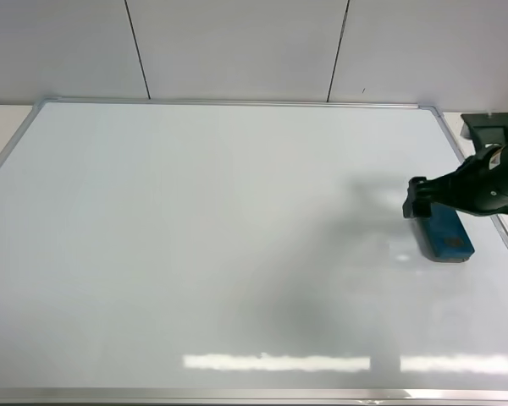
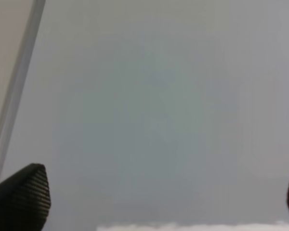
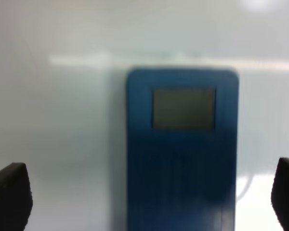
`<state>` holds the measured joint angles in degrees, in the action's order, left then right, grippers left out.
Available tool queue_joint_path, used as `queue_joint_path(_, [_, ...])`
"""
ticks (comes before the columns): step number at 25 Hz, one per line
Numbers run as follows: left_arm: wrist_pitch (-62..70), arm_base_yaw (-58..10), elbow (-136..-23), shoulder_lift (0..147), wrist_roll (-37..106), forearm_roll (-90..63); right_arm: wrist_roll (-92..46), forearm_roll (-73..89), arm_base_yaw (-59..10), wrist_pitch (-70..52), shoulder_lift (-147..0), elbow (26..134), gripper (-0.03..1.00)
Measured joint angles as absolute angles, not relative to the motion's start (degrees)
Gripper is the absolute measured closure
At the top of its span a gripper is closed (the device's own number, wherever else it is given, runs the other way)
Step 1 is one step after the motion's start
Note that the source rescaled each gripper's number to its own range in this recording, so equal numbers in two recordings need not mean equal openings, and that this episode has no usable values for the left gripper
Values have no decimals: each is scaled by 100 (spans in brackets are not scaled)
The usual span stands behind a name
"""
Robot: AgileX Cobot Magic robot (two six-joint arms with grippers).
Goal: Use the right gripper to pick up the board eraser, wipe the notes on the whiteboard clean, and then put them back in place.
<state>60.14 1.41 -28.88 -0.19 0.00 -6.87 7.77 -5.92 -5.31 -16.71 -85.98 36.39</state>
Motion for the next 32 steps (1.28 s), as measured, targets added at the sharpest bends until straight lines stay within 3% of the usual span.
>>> queue_joint_path(8, [6014,141,-2888,-19,0,-687,-409,755,-531,-1775,-6680,3634,-3])
queue_joint_path(20, [6014,141,-2888,-19,0,-687,-742,876,-531,-2604,-3425,3634,-3])
queue_joint_path(32, [6014,141,-2888,-19,0,-687,-381,473,-536,-4780,-1162,3634,-3])
